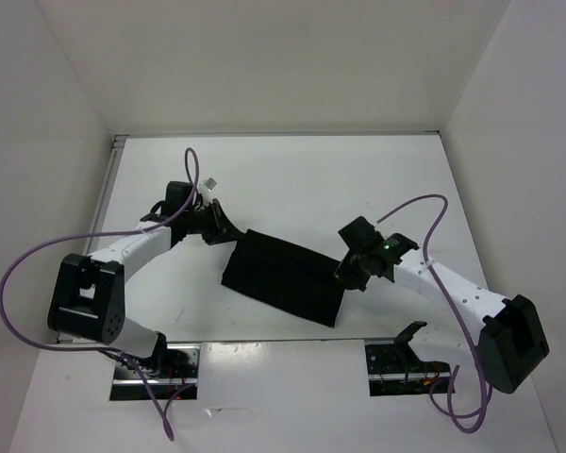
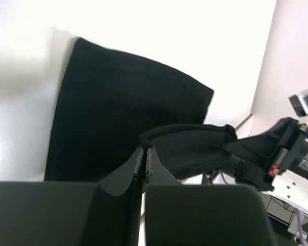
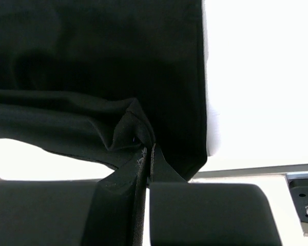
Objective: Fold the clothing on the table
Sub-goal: Fold the skirt
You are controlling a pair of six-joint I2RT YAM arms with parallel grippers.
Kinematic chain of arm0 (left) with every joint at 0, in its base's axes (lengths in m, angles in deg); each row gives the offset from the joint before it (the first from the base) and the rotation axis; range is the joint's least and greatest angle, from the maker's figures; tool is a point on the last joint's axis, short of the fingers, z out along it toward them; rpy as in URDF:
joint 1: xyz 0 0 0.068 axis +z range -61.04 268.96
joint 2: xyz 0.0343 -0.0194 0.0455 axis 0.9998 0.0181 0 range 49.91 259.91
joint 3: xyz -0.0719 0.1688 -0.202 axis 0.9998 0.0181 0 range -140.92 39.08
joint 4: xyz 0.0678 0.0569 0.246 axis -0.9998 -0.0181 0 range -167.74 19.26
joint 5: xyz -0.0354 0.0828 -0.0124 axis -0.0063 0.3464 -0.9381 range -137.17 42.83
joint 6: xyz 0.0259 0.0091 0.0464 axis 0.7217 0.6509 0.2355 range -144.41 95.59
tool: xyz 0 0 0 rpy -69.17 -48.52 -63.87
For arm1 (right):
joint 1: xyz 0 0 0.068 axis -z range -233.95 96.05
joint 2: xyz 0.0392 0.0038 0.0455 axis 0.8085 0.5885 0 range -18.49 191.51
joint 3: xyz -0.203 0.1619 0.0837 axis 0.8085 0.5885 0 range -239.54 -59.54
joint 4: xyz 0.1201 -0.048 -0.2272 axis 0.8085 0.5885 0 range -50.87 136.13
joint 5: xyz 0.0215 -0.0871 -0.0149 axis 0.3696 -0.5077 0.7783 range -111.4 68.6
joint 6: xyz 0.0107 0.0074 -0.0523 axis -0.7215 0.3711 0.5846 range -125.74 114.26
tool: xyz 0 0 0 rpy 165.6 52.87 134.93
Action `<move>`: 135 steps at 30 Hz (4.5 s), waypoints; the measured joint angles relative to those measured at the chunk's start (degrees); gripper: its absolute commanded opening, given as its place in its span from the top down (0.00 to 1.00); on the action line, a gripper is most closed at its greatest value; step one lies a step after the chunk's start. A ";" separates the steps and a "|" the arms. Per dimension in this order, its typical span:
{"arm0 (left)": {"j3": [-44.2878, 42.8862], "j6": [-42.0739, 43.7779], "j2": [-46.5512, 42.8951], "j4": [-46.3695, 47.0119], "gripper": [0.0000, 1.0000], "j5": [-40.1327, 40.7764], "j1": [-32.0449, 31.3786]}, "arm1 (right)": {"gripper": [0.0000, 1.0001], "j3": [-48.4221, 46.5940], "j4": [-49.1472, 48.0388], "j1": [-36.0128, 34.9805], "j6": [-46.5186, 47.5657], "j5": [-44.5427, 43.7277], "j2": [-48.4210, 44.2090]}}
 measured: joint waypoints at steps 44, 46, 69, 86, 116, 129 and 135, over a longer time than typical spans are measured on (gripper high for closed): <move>-11.91 -2.54 12.61 4.66 0.12 9.68 -3.13 | 0.53 -8.04 3.93 2.27 -5.16 -18.16 4.33; -11.37 -2.38 9.60 3.74 0.12 10.49 -3.13 | 0.53 -9.38 4.33 1.88 -4.04 -17.35 3.52; 5.81 -2.49 -0.46 -2.73 0.13 18.84 -6.78 | 0.53 -8.94 -3.80 -1.05 4.90 -2.60 25.46; 6.45 -2.93 -1.36 -2.08 0.20 20.00 -8.07 | 0.53 -23.96 -3.48 4.52 15.56 -9.07 39.36; 7.32 -8.90 12.20 14.40 1.00 15.17 -9.44 | 1.00 -22.93 -4.00 4.46 20.63 -4.26 29.09; 7.43 -8.74 8.61 8.55 1.00 16.26 -10.08 | 1.00 -22.67 -7.91 1.05 22.53 9.38 31.93; 7.43 -8.74 7.80 7.69 1.00 16.57 -10.58 | 1.00 -21.57 -9.88 -2.16 22.29 12.52 35.28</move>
